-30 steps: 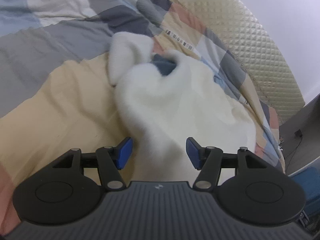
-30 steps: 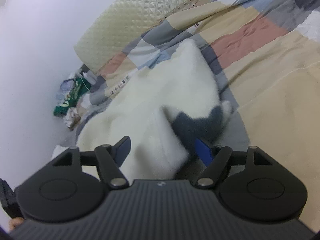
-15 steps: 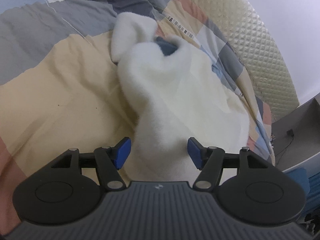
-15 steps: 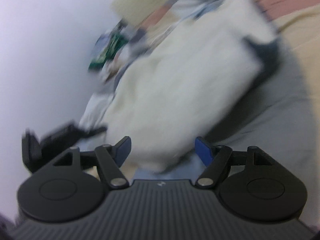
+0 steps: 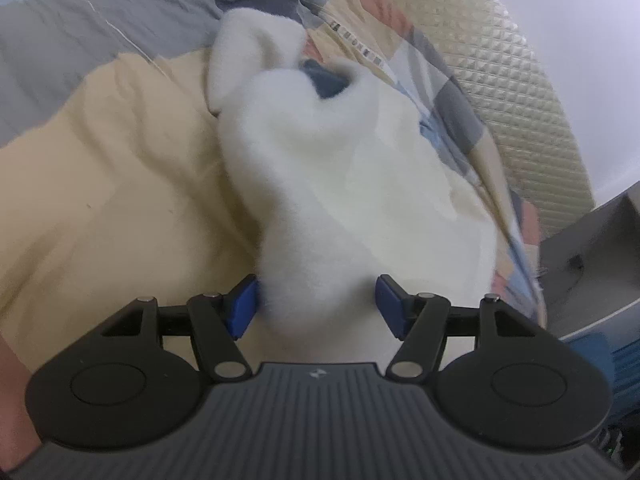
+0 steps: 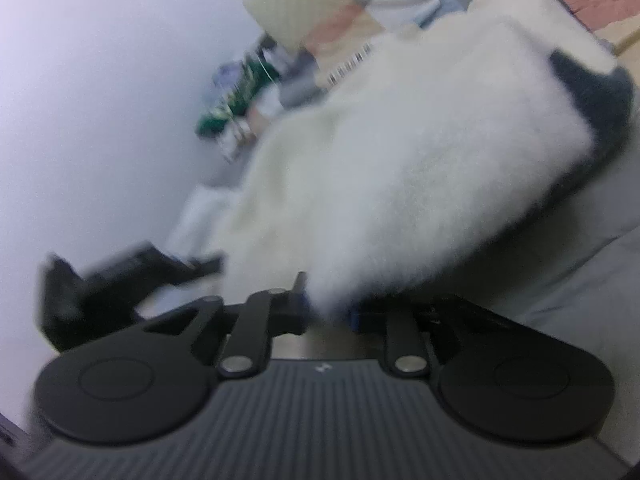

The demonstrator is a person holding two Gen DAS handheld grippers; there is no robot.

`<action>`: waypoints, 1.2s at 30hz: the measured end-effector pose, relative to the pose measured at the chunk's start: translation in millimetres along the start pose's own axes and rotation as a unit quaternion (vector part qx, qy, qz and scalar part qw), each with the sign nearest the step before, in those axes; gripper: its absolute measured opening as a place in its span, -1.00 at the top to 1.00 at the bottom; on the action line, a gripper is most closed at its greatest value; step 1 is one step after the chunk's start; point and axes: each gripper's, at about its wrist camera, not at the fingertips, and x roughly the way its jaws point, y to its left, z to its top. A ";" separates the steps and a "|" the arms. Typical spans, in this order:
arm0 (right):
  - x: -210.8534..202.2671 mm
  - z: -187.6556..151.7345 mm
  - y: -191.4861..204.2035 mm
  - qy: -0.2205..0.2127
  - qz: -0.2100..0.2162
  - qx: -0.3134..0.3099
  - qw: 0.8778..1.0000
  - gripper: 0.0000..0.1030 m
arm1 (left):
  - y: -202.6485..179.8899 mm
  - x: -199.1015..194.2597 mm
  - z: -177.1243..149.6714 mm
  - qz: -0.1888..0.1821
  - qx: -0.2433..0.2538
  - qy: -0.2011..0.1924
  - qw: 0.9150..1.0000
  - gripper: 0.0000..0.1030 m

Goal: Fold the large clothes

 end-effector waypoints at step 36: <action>-97.2 25.7 46.4 -0.121 0.021 -0.028 0.992 0.73 | -57.2 -98.1 2.7 -0.213 0.066 -0.034 0.974 0.77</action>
